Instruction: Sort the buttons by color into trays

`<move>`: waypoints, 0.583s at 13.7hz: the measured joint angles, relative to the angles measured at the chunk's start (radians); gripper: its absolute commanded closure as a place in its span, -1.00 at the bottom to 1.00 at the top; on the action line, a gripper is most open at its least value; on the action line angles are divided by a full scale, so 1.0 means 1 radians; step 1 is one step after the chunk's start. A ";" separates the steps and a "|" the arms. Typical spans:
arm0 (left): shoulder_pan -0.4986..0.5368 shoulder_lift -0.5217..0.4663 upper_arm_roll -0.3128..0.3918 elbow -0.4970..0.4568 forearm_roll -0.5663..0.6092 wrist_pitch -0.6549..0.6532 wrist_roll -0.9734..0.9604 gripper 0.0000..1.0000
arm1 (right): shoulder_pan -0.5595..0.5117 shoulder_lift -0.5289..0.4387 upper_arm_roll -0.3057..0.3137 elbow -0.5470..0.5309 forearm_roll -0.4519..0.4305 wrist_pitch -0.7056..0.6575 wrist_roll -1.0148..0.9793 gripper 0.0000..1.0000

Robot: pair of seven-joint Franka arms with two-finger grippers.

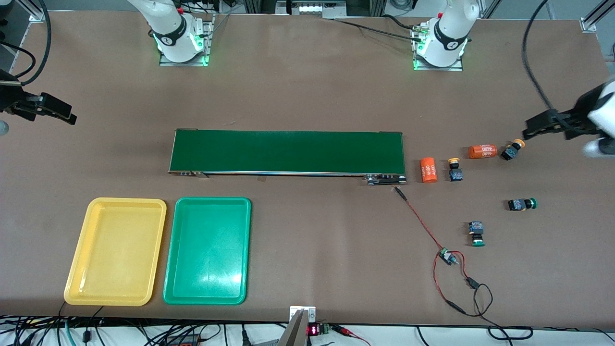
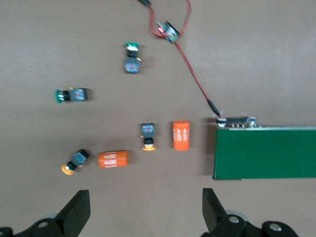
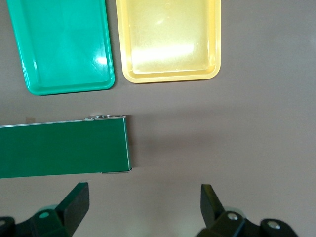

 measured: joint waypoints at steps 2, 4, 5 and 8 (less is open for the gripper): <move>-0.028 0.070 -0.009 -0.001 -0.002 0.009 0.000 -1.00 | 0.000 0.000 0.000 0.001 0.003 0.000 0.000 -1.00; -0.054 0.153 -0.015 -0.001 -0.005 0.061 0.000 -1.00 | 0.000 0.000 0.000 0.001 0.003 0.000 0.000 -1.00; -0.064 0.194 -0.017 0.000 -0.005 0.099 0.000 -1.00 | 0.000 0.001 0.000 0.001 0.004 0.000 0.000 -1.00; -0.079 0.286 -0.018 -0.022 -0.005 0.164 0.000 -1.00 | 0.001 0.001 0.001 0.002 0.004 0.000 0.000 -1.00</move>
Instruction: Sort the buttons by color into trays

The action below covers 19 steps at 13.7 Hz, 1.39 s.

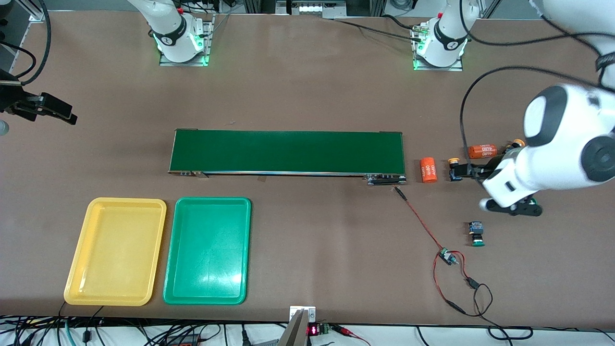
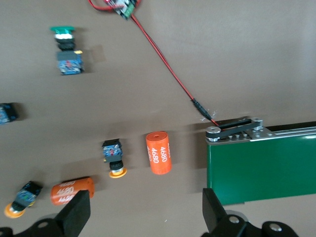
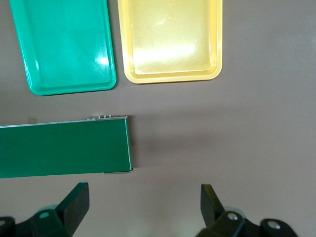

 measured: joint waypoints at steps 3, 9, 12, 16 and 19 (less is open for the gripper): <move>-0.005 0.027 -0.001 -0.120 0.000 0.138 0.000 -1.00 | 0.001 0.000 0.000 0.000 0.000 0.000 0.000 -1.00; -0.008 0.010 -0.012 -0.416 0.000 0.386 -0.003 -1.00 | 0.011 0.000 0.003 0.001 0.001 0.000 0.000 -1.00; -0.005 -0.015 -0.011 -0.497 0.000 0.430 -0.003 -1.00 | 0.011 0.000 0.003 0.001 0.001 0.000 0.000 -1.00; -0.006 -0.024 -0.013 -0.617 0.000 0.603 -0.003 -1.00 | 0.012 0.000 0.003 0.001 0.001 0.000 0.000 -1.00; -0.006 -0.024 -0.013 -0.657 0.000 0.650 -0.003 -0.98 | 0.012 0.000 0.003 0.001 0.001 0.000 0.000 -1.00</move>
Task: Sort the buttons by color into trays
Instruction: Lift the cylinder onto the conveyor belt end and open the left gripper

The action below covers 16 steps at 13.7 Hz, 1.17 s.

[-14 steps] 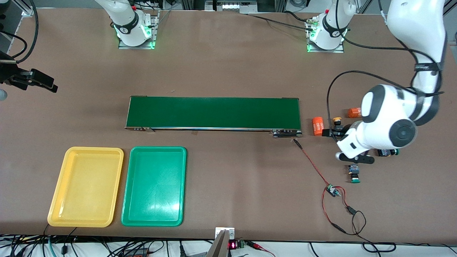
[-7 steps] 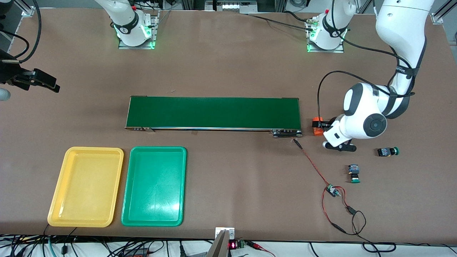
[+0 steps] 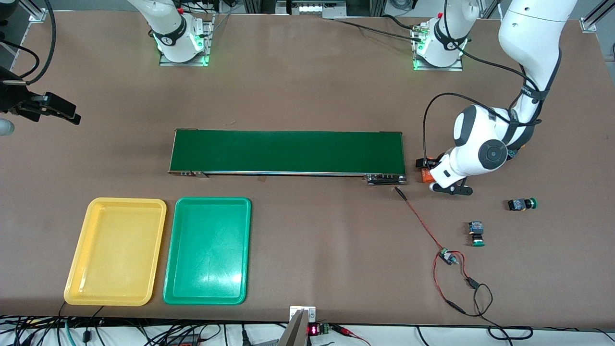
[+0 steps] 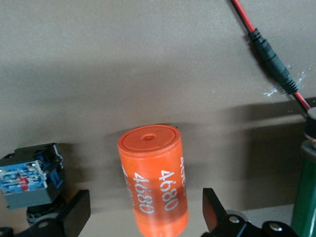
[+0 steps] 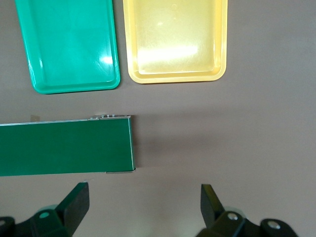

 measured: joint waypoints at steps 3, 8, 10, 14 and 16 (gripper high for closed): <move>0.001 0.001 0.000 -0.009 0.000 0.005 0.000 -0.28 | 0.000 0.000 0.000 0.000 0.000 0.000 0.000 -1.00; 0.000 0.001 0.000 -0.025 0.000 0.016 0.000 1.00 | 0.000 0.000 0.000 0.000 0.000 0.000 0.000 -1.00; 0.000 -0.012 -0.002 -0.023 0.000 0.015 0.000 1.00 | 0.000 0.000 0.000 0.000 0.000 0.000 0.000 -1.00; -0.001 -0.089 -0.014 -0.016 0.000 -0.031 0.003 1.00 | -0.002 0.000 -0.005 0.000 0.000 0.000 0.000 -1.00; -0.003 -0.152 -0.048 -0.012 0.001 -0.073 0.031 1.00 | -0.003 0.000 -0.006 0.000 0.000 0.000 0.000 -1.00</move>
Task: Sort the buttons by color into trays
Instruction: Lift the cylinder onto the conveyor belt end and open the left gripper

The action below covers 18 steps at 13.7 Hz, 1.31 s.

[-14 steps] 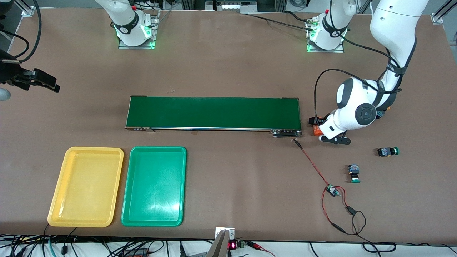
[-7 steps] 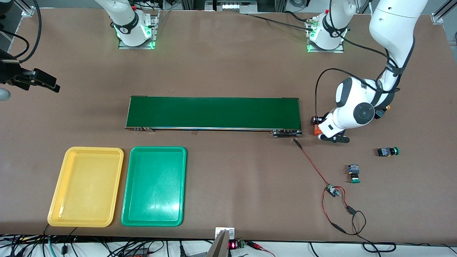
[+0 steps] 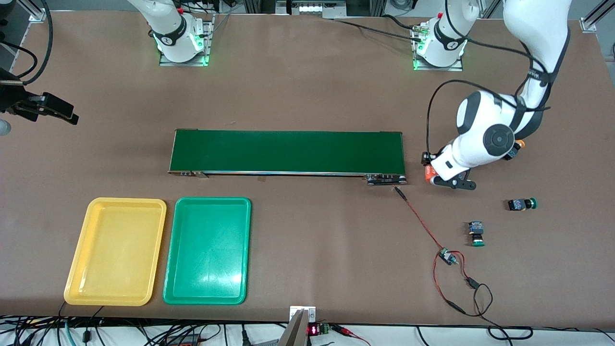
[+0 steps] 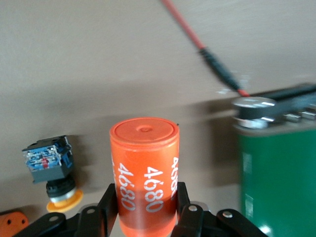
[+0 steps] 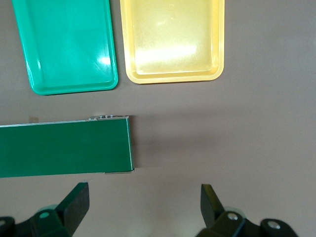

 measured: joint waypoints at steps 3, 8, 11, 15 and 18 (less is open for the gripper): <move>-0.005 -0.063 -0.052 -0.001 0.000 -0.061 0.183 1.00 | 0.000 0.000 0.000 0.000 0.000 0.000 0.000 -1.00; -0.014 -0.064 -0.133 -0.012 0.000 -0.111 0.510 1.00 | 0.000 0.000 0.000 0.000 0.000 0.000 0.000 -1.00; -0.025 -0.063 -0.139 -0.013 0.000 -0.101 0.723 1.00 | 0.000 0.000 0.000 0.000 0.000 0.000 0.000 -1.00; -0.100 -0.024 -0.145 -0.014 0.088 0.020 0.842 1.00 | -0.001 0.000 0.000 0.000 0.000 0.000 0.000 -1.00; -0.155 0.018 -0.148 -0.014 0.175 0.064 0.845 1.00 | -0.004 0.000 -0.001 0.000 0.000 0.000 0.000 -1.00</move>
